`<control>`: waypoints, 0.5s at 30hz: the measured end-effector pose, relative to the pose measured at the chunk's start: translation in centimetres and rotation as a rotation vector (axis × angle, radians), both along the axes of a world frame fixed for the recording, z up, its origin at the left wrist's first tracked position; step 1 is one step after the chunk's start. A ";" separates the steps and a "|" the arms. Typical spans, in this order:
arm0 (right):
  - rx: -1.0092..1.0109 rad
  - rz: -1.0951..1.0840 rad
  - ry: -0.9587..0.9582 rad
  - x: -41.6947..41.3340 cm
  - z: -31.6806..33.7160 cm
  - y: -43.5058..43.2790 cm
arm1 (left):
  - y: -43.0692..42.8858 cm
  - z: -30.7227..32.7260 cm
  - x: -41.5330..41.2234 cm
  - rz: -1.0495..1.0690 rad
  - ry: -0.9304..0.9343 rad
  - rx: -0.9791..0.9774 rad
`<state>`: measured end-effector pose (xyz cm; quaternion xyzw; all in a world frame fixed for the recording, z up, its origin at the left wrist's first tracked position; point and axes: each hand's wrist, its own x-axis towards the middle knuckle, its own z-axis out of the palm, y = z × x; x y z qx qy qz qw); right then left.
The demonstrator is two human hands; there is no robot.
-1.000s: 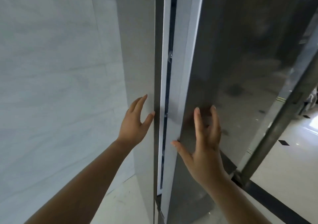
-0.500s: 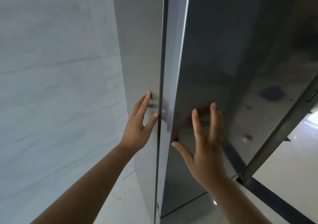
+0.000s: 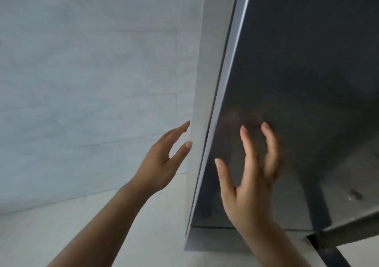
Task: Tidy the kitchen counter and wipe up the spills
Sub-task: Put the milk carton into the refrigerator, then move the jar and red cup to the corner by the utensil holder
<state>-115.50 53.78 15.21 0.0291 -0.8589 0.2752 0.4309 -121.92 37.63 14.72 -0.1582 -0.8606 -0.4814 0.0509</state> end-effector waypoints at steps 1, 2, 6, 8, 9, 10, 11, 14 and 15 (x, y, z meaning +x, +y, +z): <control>-0.016 0.076 -0.032 0.6 -0.5 -0.1 | -0.3 -0.8 1.4 0.049 -0.031 0.027; -0.026 0.163 -0.076 1.3 -1.1 -0.3 | -0.7 -1.6 2.9 0.103 -0.065 0.062; -0.028 0.494 -0.368 3.9 -4.2 -0.9 | -2.1 -5.6 9.9 0.340 -0.228 0.200; -0.027 0.632 -0.592 5.0 -6.2 -1.0 | -2.4 -7.8 13.9 0.466 -0.297 0.250; -0.017 0.701 -0.704 5.4 -7.4 -1.0 | -2.5 -8.9 16.1 0.528 -0.329 0.268; 0.004 0.769 -0.814 5.8 -8.6 -1.0 | -2.5 -9.8 18.2 0.590 -0.364 0.286; 0.038 0.833 -0.921 6.4 -9.7 -1.1 | -2.7 -10.6 20.5 0.653 -0.403 0.303; 0.164 0.991 -1.176 8.1 -12.2 -1.8 | -3.3 -12.6 27.6 0.845 -0.492 0.355; 0.197 1.037 -1.227 8.6 -12.6 -2.3 | -3.4 -13.0 29.8 0.910 -0.507 0.383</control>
